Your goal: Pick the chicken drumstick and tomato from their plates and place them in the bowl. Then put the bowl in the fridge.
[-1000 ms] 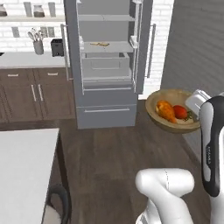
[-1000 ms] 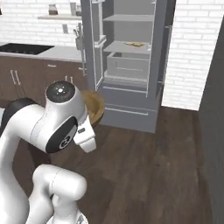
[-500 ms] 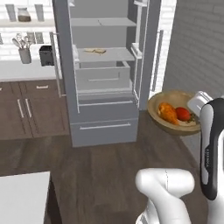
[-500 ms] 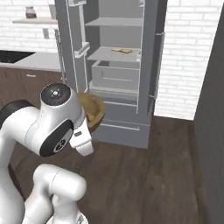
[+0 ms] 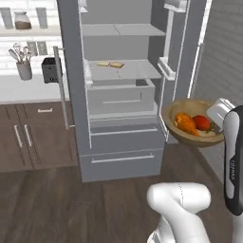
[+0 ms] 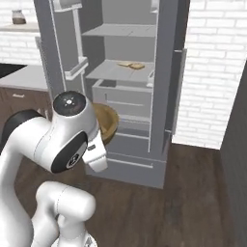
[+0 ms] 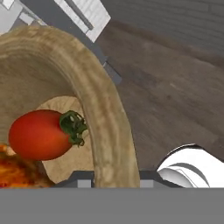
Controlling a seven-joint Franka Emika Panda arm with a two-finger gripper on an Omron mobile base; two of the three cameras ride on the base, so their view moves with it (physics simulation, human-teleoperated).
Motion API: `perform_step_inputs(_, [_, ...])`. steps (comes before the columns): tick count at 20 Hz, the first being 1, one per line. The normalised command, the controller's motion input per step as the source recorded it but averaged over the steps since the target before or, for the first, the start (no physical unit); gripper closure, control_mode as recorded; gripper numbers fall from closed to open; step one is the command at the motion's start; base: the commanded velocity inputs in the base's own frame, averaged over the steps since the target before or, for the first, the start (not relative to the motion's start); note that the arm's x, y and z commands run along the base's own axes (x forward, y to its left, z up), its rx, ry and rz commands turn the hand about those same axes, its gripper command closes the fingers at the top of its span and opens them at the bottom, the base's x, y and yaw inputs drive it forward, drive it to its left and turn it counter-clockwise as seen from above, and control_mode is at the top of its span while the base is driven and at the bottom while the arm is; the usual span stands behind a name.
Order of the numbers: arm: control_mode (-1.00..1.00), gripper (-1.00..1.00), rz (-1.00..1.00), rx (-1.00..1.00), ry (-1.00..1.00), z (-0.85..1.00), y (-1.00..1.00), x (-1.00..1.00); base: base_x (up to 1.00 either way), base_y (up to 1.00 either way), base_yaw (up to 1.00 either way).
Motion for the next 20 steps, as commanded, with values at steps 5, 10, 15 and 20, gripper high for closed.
perform_step_inputs(5, [1.00,1.00,0.00,0.00,0.00,0.00,0.00,0.00,1.00,0.77,0.00])
perform_step_inputs(10, [1.00,1.00,0.00,0.00,0.00,0.00,0.00,0.00,0.84,-0.10,-0.02])
perform_step_inputs(15, [1.00,1.00,0.00,0.00,0.00,0.00,0.00,0.00,0.93,-0.14,-0.10])
perform_step_inputs(20, [1.00,1.00,0.00,0.00,0.00,0.00,0.00,0.00,0.90,0.00,-0.10])
